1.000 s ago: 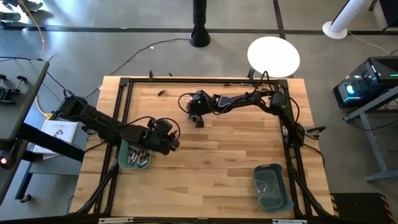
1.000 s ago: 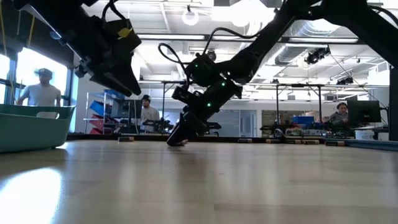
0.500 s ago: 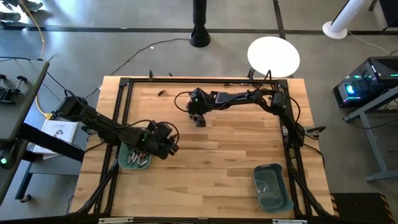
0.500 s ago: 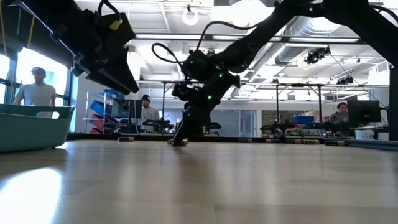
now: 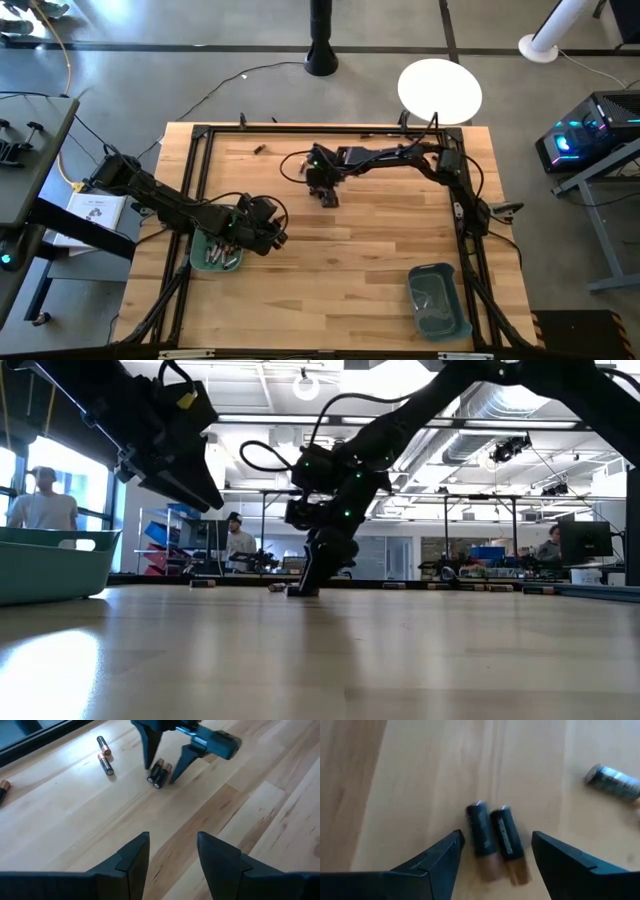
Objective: Sort batteries
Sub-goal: Put the black battery into the blue bin
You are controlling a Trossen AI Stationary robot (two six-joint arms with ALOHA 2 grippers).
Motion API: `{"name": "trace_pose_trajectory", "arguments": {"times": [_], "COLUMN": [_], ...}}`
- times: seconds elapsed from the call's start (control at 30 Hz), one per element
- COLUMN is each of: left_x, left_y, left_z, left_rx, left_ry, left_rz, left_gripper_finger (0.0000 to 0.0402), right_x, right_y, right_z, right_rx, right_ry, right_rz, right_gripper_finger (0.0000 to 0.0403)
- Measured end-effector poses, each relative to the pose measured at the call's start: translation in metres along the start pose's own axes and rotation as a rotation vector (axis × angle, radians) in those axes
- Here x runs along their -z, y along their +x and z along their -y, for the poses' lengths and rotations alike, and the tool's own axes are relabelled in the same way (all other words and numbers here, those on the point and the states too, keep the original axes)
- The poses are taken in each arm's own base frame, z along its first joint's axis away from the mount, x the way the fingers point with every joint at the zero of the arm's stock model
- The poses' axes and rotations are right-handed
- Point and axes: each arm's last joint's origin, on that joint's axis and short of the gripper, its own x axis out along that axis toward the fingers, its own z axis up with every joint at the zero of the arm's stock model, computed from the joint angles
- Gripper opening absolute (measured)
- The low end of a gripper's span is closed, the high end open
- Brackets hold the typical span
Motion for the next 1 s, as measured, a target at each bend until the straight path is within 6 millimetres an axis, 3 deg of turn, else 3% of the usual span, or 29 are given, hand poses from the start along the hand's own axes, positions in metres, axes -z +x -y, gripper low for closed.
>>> {"name": "trace_pose_trajectory", "arguments": {"times": [0.17,0.4,0.6,0.73,0.87,1.0], "left_x": [0.000,0.000,0.000,0.004,0.016,0.029], "left_y": [0.000,0.000,0.000,-0.004,-0.014,-0.028], "left_z": [0.000,0.000,0.000,0.001,-0.002,-0.005], "left_rx": [0.000,0.000,-0.001,0.001,-0.041,-0.081], "left_ry": [0.000,0.001,0.002,0.017,0.030,0.016], "left_rz": [0.000,0.000,-0.001,-0.012,-0.013,0.024], "left_gripper_finger": [0.0156,0.0156,0.0156,0.0156,0.0156,0.0156], "right_x": [0.007,0.022,0.021,0.015,0.007,-0.001], "right_y": [0.003,0.018,0.021,0.025,0.028,0.031], "right_z": [-0.010,-0.025,-0.030,-0.037,-0.042,-0.048], "right_rx": [-0.031,-0.034,-0.037,-0.156,-0.219,-0.224], "right_ry": [0.010,-0.003,-0.001,0.010,0.018,0.015], "right_rz": [-0.051,-0.034,0.012,0.120,0.221,0.364], "right_gripper_finger": [0.0215,0.0088,0.0088,0.0088,0.0029,0.0028]}}
